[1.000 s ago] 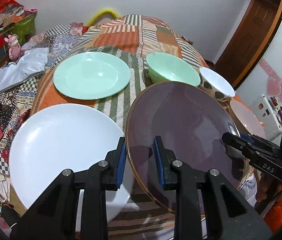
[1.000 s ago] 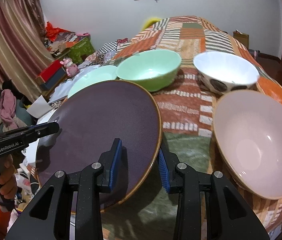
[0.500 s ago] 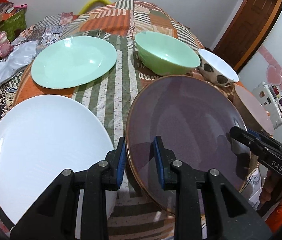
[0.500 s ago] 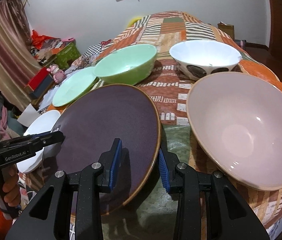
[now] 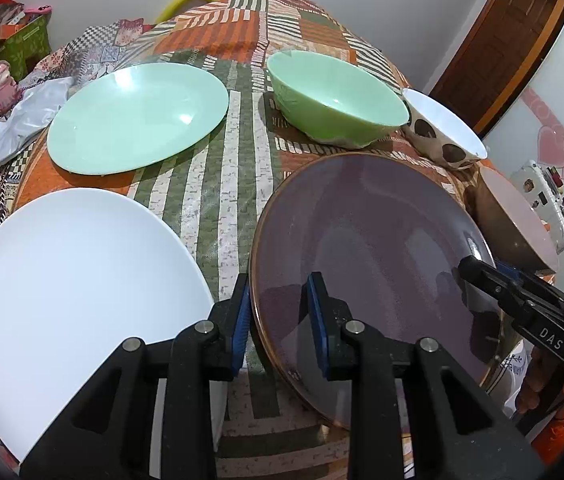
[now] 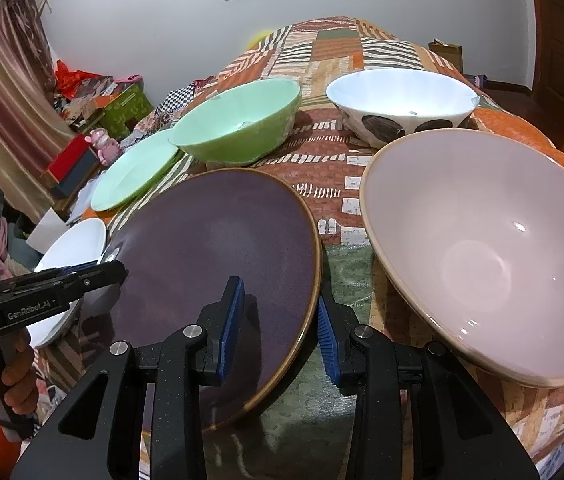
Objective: Organize plates and bowls
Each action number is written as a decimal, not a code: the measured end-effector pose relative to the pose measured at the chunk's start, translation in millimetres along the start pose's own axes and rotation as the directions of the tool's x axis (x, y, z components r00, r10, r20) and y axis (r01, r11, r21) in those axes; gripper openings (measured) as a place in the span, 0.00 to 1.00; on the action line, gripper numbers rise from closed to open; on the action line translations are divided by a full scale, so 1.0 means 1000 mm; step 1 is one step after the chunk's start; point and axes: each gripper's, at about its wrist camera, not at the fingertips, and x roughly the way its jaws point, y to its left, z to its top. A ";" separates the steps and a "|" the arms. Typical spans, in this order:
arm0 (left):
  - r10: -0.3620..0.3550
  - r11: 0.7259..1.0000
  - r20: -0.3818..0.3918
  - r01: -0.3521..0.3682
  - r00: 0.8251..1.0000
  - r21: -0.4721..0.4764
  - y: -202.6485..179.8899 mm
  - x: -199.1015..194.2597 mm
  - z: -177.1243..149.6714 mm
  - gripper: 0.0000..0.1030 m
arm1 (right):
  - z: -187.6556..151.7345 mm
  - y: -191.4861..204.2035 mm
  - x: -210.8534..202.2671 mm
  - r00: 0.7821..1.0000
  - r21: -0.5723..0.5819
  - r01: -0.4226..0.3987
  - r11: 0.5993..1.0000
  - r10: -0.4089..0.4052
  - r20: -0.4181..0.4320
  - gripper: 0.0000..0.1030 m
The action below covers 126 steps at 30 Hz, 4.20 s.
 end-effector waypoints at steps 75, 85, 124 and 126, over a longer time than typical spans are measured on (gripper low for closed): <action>0.253 0.940 0.063 -0.230 0.965 -0.252 0.174 -0.090 -0.059 0.48 | 0.017 0.184 0.091 0.965 -0.437 -0.209 0.875 0.110 -0.240 0.48; 0.218 0.944 0.064 -0.194 0.974 -0.266 0.180 -0.087 -0.062 0.36 | 0.018 0.188 0.096 0.967 -0.433 -0.188 0.881 0.088 -0.239 0.45; 0.261 0.943 0.127 -0.225 0.957 -0.246 0.166 -0.103 -0.058 0.34 | 0.016 0.181 0.077 0.963 -0.360 -0.248 0.899 0.189 -0.191 0.39; 0.261 0.945 0.137 -0.224 0.956 -0.238 0.160 -0.105 -0.055 0.33 | 0.018 0.178 0.073 0.965 -0.355 -0.245 0.902 0.192 -0.179 0.39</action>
